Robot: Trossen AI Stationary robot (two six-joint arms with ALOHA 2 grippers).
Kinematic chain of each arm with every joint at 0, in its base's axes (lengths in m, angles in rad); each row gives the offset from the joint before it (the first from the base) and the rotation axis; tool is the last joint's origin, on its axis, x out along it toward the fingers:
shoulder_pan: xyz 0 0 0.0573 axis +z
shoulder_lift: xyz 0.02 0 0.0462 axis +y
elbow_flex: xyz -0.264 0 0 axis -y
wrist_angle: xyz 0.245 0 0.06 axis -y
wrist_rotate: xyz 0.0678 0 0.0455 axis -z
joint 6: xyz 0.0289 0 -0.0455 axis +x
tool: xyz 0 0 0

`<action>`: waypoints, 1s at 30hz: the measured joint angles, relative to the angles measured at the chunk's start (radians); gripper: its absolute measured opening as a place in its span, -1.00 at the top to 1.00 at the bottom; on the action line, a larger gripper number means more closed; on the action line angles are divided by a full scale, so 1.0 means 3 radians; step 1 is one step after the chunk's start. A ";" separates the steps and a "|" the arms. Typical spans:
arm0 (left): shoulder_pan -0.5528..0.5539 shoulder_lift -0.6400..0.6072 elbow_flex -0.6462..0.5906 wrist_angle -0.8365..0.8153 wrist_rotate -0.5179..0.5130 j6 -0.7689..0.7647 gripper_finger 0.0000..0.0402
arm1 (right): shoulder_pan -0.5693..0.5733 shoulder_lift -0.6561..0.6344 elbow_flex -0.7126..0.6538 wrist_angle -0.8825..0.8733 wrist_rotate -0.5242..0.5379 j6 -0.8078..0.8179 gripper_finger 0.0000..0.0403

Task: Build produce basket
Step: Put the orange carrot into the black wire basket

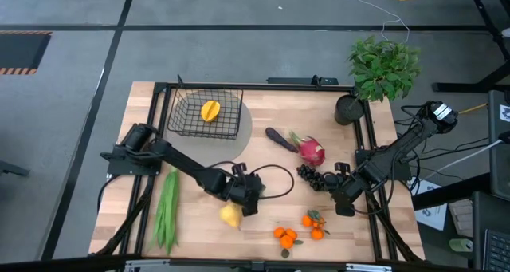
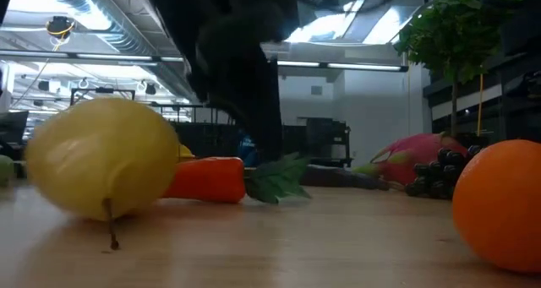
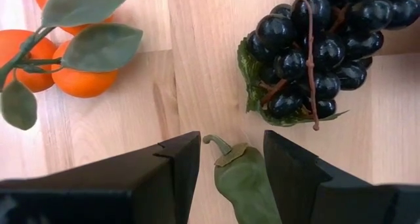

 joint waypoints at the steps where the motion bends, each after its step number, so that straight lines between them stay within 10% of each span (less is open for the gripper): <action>1: 0.0023 0.0024 0.0000 -0.0001 0.0051 0.0000 0.34 | 0.0000 0.0000 0.0000 -0.0001 0.0000 0.0000 0.22; 20: 0.0189 0.0267 -0.0001 0.0028 0.0683 0.0086 0.33 | -0.0001 0.0000 0.0000 0.0002 0.0000 0.0001 0.22; 30: 0.0258 0.0351 -0.0003 0.0142 0.0445 0.0104 0.47 | -0.0001 0.0001 0.0000 -0.0001 0.0001 0.0003 0.22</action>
